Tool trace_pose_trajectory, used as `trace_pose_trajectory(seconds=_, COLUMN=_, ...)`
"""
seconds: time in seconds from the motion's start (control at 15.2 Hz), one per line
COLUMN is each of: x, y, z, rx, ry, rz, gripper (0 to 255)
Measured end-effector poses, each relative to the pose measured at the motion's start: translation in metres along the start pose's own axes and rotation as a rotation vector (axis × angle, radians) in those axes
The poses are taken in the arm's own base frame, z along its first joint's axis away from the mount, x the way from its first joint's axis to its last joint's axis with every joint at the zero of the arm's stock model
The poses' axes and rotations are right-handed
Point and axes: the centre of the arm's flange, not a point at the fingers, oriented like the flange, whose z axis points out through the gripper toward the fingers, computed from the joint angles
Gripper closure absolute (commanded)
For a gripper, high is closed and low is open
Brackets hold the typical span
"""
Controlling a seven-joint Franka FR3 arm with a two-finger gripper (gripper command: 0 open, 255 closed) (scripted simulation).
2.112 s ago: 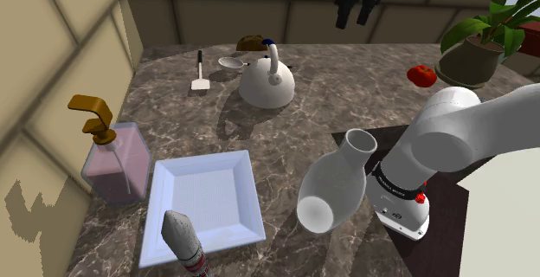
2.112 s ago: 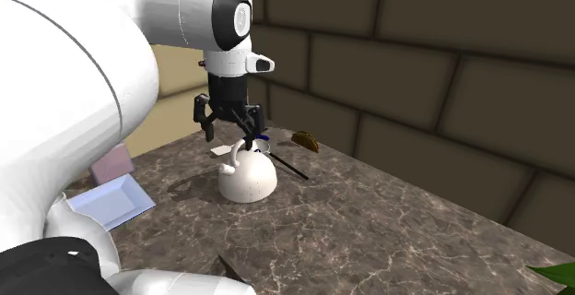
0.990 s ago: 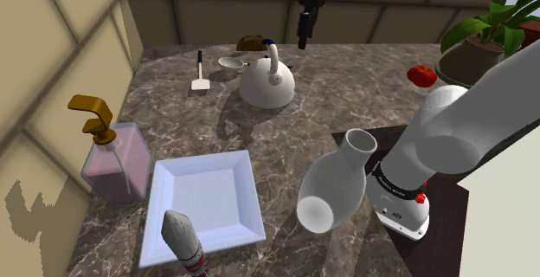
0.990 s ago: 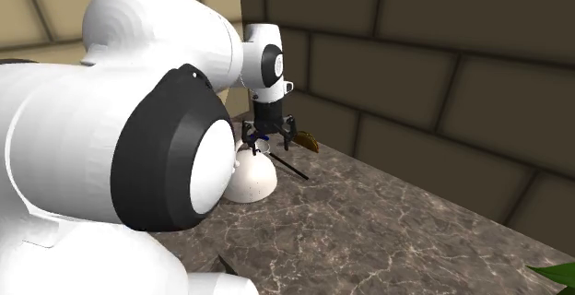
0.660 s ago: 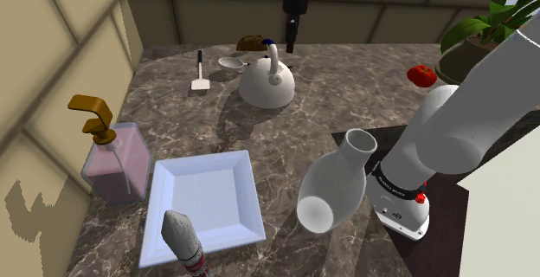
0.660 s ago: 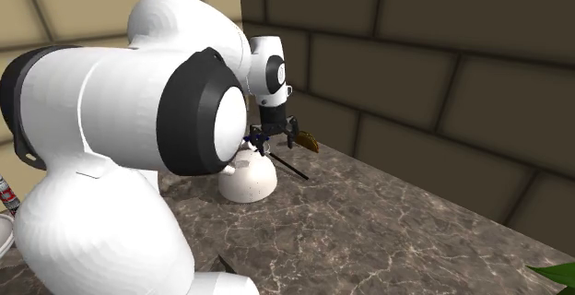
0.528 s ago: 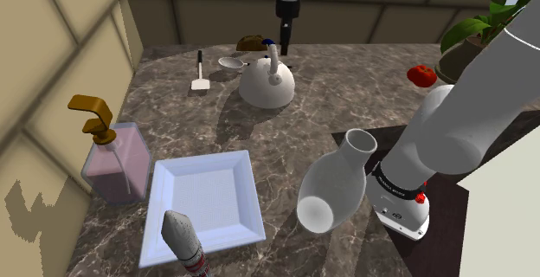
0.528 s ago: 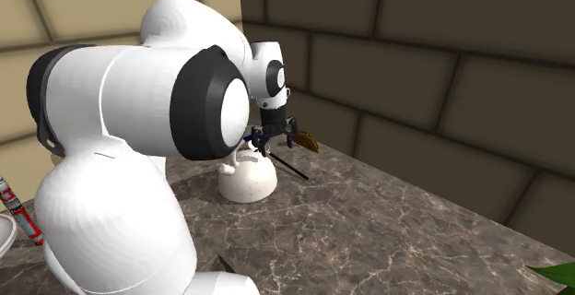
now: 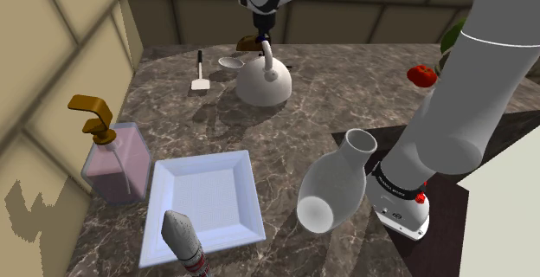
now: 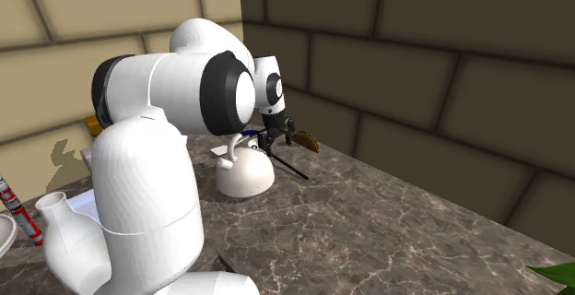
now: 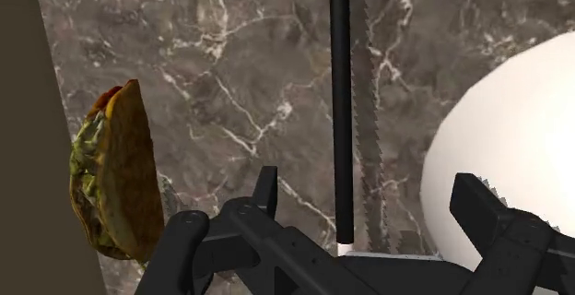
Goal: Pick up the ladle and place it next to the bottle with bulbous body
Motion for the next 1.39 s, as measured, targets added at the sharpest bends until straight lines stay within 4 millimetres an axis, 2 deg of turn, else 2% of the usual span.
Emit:
trace_pose_trajectory(seconds=0.13, x=0.016, y=0.004, z=0.011, rx=-0.01, ry=-0.002, rz=-0.045, gripper=0)
trace_pose_trajectory(seconds=0.2, x=0.017, y=0.006, z=0.014, rx=-0.016, ry=0.001, rz=-0.051, gripper=0)
trace_pose_trajectory(seconds=0.59, x=0.019, y=0.015, z=0.023, rx=-0.043, ry=0.024, rz=-0.051, gripper=0)
trace_pose_trajectory(seconds=0.99, x=0.019, y=0.013, z=0.034, rx=-0.043, ry=0.023, rz=-0.054, gripper=0)
trace_pose_trajectory(seconds=1.06, x=0.019, y=0.013, z=0.034, rx=-0.044, ry=0.025, rz=-0.055, gripper=255)
trace_pose_trajectory(seconds=1.19, x=0.02, y=0.012, z=0.033, rx=-0.047, ry=0.03, rz=-0.058, gripper=255)
trace_pose_trajectory(seconds=1.32, x=0.019, y=0.007, z=0.055, rx=-0.02, ry=0.007, rz=-0.065, gripper=255)
trace_pose_trajectory(seconds=1.39, x=0.019, y=0.005, z=0.057, rx=-0.016, ry=0.005, rz=-0.068, gripper=255)
